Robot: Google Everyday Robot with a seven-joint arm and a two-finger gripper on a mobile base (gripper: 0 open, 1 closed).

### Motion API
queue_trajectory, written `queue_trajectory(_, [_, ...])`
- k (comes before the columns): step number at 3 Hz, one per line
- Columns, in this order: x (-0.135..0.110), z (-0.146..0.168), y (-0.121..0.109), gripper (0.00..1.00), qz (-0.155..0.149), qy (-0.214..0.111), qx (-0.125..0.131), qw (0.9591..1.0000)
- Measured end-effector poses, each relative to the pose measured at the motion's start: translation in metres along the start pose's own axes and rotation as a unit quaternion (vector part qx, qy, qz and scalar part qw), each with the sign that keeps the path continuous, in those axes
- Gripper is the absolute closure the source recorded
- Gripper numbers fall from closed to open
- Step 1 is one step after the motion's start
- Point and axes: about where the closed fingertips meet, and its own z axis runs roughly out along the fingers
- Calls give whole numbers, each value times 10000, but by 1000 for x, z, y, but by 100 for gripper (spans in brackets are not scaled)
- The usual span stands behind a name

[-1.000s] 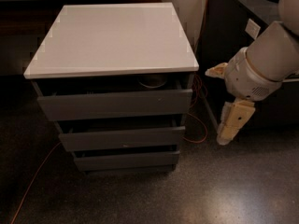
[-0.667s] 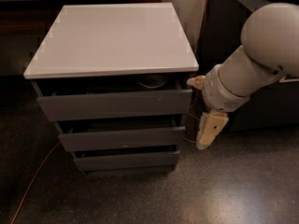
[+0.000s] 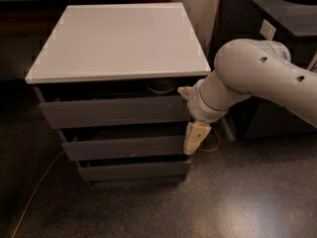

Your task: Pick rxbar blueberry from top drawer and place on counter

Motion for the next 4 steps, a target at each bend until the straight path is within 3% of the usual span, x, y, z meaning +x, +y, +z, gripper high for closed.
queue_trajectory(1, [0,1,1,0,-1,-4,-14,10000])
queue_trajectory(4, [-30,86,-43,0,-93,-633,74,9979])
